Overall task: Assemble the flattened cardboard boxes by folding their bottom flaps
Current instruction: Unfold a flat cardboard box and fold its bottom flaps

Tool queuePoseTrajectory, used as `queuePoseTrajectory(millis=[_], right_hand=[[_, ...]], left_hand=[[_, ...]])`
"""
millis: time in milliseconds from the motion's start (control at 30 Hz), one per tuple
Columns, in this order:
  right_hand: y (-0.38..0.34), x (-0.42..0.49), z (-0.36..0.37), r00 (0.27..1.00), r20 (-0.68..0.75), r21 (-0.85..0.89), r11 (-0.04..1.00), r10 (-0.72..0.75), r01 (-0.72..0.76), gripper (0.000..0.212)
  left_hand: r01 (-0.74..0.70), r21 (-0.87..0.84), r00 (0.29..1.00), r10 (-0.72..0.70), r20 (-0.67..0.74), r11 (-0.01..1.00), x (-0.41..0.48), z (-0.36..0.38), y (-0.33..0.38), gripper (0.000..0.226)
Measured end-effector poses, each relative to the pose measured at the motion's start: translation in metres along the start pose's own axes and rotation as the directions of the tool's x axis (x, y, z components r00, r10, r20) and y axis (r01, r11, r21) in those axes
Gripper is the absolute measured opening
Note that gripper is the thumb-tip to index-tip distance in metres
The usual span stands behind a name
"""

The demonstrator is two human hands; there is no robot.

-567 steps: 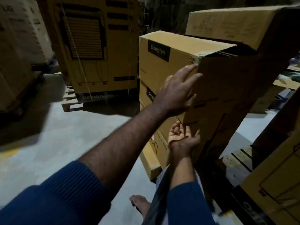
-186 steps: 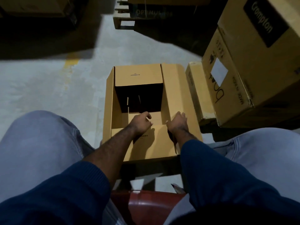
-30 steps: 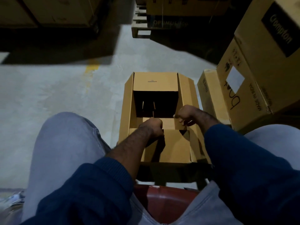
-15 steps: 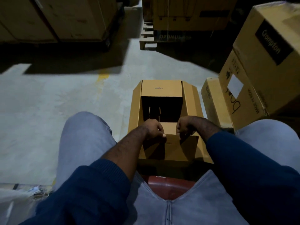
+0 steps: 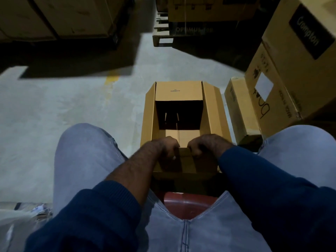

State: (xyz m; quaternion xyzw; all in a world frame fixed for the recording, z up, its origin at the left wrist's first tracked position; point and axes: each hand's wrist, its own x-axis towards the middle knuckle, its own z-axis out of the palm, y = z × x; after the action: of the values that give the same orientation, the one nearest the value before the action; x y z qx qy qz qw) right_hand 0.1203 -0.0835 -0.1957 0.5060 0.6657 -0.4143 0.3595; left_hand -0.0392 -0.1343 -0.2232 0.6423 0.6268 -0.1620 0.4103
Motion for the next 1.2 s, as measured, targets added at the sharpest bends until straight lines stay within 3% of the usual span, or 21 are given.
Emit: queuePoseTrajectory(millis=[200, 300, 467, 567, 667, 767, 833, 867, 967, 1100, 1200], right_hand=[[-0.003, -0.018, -0.009, 0.997, 0.020, -0.026, 0.997, -0.071, 0.071, 0.028], [-0.005, -0.015, -0.014, 0.994, -0.036, -0.088, 0.991, -0.101, 0.098, 0.038], [-0.008, -0.008, -0.016, 0.992, -0.052, -0.076, 0.991, -0.118, 0.114, 0.043], [-0.011, -0.007, -0.014, 0.985, 0.107, -0.040, 0.990, -0.134, 0.139, 0.051], [-0.009, -0.006, -0.006, 0.962, 0.255, -0.056, 0.992, -0.094, 0.112, 0.065], [-0.007, 0.001, 0.001, 0.945, 0.318, -0.111, 0.987, -0.074, 0.115, 0.062], [-0.005, 0.009, 0.008, 0.978, 0.187, -0.190, 0.974, -0.089, 0.125, 0.057], [-0.003, 0.016, 0.012, 0.991, 0.073, -0.237, 0.963, -0.111, 0.125, 0.054], [0.002, 0.035, 0.020, 0.969, -0.202, -0.273, 0.958, -0.140, 0.082, 0.056], [-0.001, 0.053, 0.030, 0.944, -0.284, -0.238, 0.966, -0.169, 0.102, 0.053], [-0.003, 0.067, 0.039, 0.933, -0.294, -0.284, 0.951, -0.209, 0.124, 0.038]], left_hand=[[-0.065, 0.033, 0.995, 0.068, -0.079, 0.997, 0.002, -0.005, 0.001, 0.030], [-0.093, 0.085, 0.985, 0.104, -0.137, 0.992, 0.003, -0.008, 0.001, 0.028], [-0.079, 0.070, 0.979, 0.090, -0.184, 0.994, 0.003, -0.008, 0.000, 0.025], [-0.039, -0.091, 0.998, 0.043, 0.039, 0.995, 0.002, -0.013, 0.001, 0.040], [0.057, -0.253, 0.951, 0.025, 0.309, 0.966, -0.003, -0.012, 0.002, 0.049], [0.093, -0.193, 0.906, -0.003, 0.422, 0.977, -0.001, 0.003, -0.008, 0.046], [0.081, -0.159, 0.958, -0.033, 0.286, 0.984, 0.013, 0.020, -0.019, 0.032], [0.111, -0.169, 0.980, -0.080, 0.181, 0.979, 0.018, 0.027, -0.024, 0.036], [0.179, -0.083, 0.980, -0.186, -0.075, 0.980, 0.030, 0.040, -0.034, 0.068], [0.140, -0.050, 0.983, -0.145, -0.115, 0.989, 0.043, 0.047, -0.035, 0.064], [0.139, -0.063, 0.979, -0.147, -0.141, 0.988, 0.055, 0.052, -0.032, 0.037]])
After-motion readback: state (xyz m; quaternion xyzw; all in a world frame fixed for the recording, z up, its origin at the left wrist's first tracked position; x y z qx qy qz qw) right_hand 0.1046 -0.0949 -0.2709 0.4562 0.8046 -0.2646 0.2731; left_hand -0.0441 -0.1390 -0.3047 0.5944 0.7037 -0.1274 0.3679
